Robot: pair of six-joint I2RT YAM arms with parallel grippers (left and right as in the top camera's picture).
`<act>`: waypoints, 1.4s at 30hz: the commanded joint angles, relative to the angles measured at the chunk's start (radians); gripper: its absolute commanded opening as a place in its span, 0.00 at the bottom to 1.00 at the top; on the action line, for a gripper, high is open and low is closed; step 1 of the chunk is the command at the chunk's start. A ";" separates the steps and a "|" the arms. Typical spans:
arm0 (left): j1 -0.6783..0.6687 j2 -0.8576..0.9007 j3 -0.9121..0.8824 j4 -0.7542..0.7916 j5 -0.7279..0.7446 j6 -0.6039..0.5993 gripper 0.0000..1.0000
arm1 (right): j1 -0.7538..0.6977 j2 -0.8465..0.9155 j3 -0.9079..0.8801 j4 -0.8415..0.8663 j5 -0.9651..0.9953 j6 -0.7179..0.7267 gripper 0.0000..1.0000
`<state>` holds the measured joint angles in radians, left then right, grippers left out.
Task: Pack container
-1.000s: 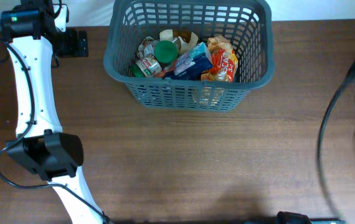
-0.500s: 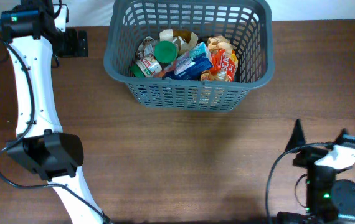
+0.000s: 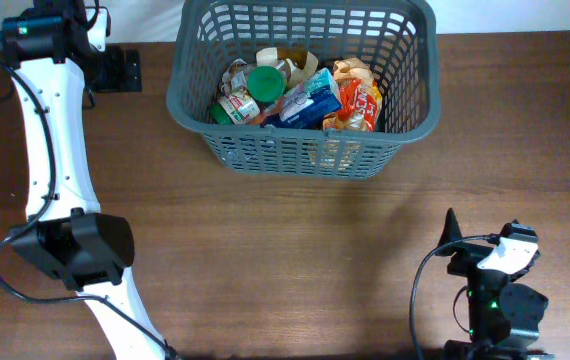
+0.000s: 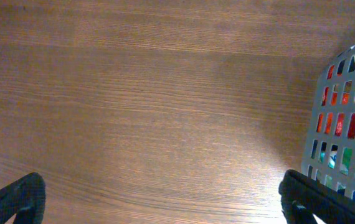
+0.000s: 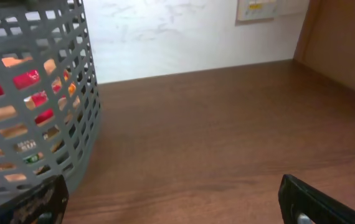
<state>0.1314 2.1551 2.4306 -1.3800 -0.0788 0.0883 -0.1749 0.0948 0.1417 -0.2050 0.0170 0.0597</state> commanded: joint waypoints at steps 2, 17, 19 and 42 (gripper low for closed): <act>0.003 -0.010 -0.006 0.002 0.006 -0.006 0.99 | 0.005 -0.019 -0.077 0.072 -0.006 0.001 0.99; 0.003 -0.010 -0.006 0.002 0.006 -0.006 0.99 | 0.005 -0.043 -0.136 0.127 -0.006 0.001 0.99; 0.003 -0.010 -0.006 0.002 0.006 -0.006 0.99 | 0.005 -0.043 -0.136 0.127 -0.006 0.001 0.99; -0.111 -0.695 -0.522 0.003 0.002 -0.006 0.99 | 0.005 -0.043 -0.136 0.127 -0.006 0.001 0.99</act>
<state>0.0086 1.6199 2.0987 -1.3762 -0.0708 0.0883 -0.1749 0.0650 0.0154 -0.0792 0.0170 0.0593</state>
